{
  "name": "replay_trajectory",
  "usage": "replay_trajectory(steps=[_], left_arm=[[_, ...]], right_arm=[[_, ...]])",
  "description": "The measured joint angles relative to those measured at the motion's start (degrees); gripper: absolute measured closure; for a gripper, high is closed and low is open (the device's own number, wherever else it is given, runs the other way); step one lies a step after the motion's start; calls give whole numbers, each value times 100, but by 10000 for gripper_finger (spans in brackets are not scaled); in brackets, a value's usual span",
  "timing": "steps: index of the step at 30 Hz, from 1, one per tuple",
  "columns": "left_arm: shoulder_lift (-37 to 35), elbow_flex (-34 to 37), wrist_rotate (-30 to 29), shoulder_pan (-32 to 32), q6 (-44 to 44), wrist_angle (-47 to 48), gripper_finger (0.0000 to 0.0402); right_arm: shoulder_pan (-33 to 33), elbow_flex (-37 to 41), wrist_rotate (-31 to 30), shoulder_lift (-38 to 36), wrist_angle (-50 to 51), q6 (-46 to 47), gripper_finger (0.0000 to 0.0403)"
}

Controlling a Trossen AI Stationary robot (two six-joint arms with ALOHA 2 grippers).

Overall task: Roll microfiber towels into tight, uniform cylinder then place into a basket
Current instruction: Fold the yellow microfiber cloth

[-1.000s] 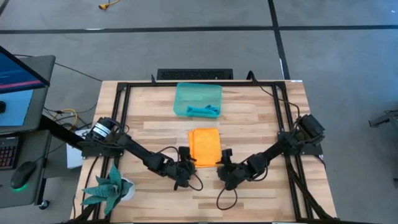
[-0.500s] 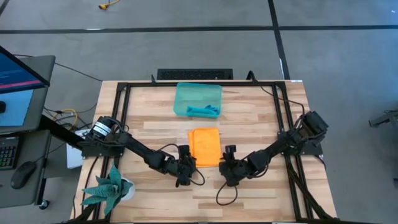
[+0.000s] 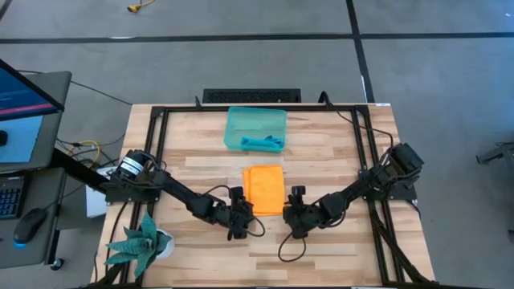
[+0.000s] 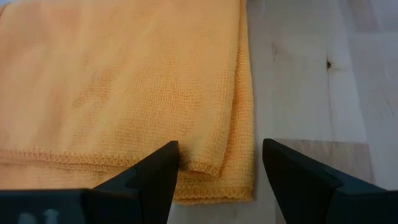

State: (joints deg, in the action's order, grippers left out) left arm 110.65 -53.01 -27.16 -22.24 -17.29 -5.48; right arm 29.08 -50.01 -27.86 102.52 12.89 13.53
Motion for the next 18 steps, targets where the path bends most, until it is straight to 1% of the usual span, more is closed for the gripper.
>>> replay_trajectory(steps=[5,10,18], left_arm=[[4,0,16,28,-58,-4,175],[7,0,11,30,-60,-7,175],[11,4,-4,33,-125,-9,175]], right_arm=[[-27,183,-4,-4,-272,2,187],[-81,202,63,-7,-517,-29,187],[-111,202,83,-7,-517,-34,187]])
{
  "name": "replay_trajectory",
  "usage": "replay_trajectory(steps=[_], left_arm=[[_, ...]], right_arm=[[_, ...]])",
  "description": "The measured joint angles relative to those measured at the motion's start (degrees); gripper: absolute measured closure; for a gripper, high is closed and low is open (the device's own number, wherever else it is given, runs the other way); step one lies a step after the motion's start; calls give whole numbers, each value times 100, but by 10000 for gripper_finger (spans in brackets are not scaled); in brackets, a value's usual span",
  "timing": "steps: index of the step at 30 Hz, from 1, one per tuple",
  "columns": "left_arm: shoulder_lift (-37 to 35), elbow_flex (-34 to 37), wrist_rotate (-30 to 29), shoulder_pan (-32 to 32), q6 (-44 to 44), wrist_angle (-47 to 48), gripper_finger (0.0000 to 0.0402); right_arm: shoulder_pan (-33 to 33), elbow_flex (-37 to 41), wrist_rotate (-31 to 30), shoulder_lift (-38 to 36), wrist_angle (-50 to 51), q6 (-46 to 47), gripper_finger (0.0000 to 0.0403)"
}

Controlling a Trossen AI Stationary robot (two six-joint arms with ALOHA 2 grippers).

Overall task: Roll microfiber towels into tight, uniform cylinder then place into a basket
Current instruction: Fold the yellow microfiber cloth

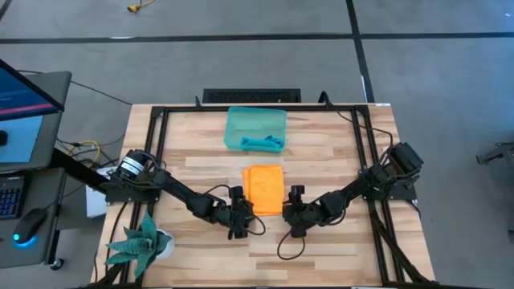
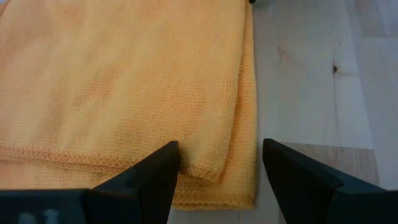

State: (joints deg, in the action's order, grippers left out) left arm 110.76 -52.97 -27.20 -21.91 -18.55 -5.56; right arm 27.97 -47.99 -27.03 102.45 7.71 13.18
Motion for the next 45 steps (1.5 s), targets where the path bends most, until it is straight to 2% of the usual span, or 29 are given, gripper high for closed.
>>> replay_trajectory(steps=[9,15,23,30,36,45], left_arm=[[0,0,44,4,0,2,175],[0,0,62,4,-25,2,175],[0,0,81,4,-68,4,175],[0,0,84,4,-70,4,175],[0,0,88,4,-72,4,175],[0,0,90,4,-74,2,175]], right_arm=[[155,-22,-75,-17,469,-6,187],[224,-417,-90,-4,1100,-17,187],[229,-640,-115,-4,552,-312,187],[77,-348,-101,-4,163,-316,187],[-19,-34,237,-4,-563,-417,187],[-133,50,286,-2,-604,-419,187]])
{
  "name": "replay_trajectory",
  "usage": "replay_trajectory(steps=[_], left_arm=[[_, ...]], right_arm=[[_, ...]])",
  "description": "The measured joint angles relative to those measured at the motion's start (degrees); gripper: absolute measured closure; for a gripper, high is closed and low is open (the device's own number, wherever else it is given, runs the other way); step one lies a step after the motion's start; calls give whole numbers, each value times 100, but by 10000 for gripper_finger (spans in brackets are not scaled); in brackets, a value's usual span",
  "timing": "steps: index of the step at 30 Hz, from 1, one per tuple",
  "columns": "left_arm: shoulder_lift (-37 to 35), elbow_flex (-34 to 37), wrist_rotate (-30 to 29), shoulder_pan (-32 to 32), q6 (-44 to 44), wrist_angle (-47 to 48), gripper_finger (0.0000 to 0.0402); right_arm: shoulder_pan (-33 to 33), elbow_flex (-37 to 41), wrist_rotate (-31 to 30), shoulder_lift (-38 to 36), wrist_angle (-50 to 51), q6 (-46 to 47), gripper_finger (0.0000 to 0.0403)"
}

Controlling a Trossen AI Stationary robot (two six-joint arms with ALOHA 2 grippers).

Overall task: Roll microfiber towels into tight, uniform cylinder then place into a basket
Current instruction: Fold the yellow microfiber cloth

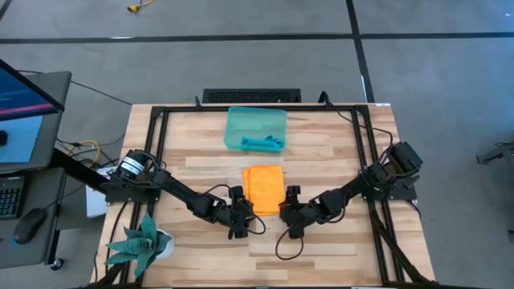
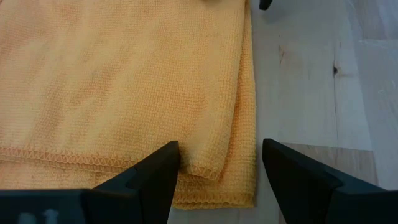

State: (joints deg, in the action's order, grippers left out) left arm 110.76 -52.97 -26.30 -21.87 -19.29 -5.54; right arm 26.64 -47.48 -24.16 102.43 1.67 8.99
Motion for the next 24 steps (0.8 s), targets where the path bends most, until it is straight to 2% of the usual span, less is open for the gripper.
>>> replay_trajectory(steps=[21,24], left_arm=[[0,0,2,0,-2,0,175],[0,2,4,0,-2,0,175]], right_arm=[[-53,0,16,13,1,7,187],[-53,-4,-25,250,-208,9,187]])
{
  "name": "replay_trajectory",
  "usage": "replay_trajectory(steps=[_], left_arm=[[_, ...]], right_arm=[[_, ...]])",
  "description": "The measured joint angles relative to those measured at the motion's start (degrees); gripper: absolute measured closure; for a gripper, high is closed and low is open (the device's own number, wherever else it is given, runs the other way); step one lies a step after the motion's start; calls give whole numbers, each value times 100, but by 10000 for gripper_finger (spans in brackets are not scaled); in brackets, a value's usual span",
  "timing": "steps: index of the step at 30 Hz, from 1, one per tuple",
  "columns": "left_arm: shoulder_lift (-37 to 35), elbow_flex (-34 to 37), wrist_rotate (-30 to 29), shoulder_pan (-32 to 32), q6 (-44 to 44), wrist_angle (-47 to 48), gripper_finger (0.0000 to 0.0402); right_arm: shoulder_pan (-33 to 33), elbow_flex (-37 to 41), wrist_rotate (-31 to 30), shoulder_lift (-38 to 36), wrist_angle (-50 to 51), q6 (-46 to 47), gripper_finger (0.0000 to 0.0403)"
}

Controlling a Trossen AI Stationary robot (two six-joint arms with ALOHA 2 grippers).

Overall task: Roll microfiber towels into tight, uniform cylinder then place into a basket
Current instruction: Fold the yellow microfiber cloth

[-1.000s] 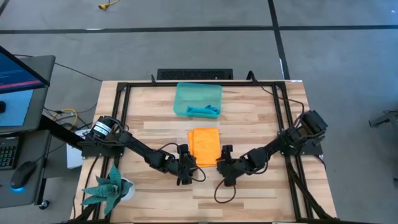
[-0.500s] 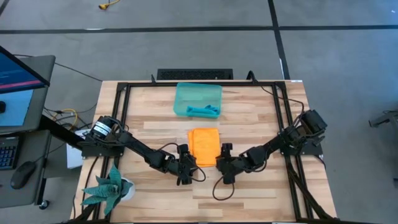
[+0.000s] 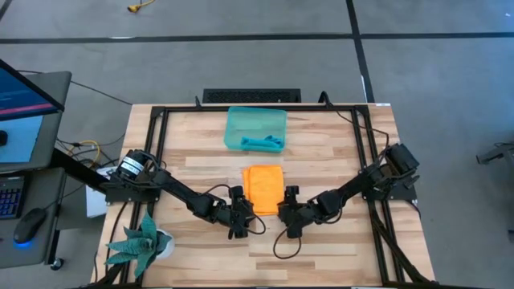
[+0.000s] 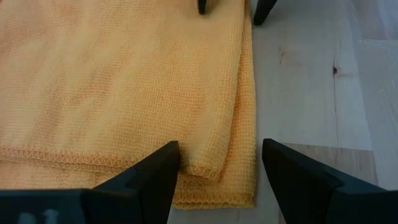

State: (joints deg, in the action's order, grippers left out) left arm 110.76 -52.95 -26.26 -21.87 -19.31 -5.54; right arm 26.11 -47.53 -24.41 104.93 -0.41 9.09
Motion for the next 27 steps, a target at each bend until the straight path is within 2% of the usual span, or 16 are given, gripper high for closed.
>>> replay_trajectory(steps=[6,14,19,27], left_arm=[[0,2,2,0,0,-25,175],[0,2,19,0,0,-18,176],[4,-2,55,-1,0,-19,205],[2,-2,271,-2,89,-69,295]], right_arm=[[3,-59,-165,568,-591,-24,187],[-27,-70,-151,485,-516,-26,200],[-35,-101,-35,461,-458,-52,246],[-33,-99,42,463,-417,-71,357]])
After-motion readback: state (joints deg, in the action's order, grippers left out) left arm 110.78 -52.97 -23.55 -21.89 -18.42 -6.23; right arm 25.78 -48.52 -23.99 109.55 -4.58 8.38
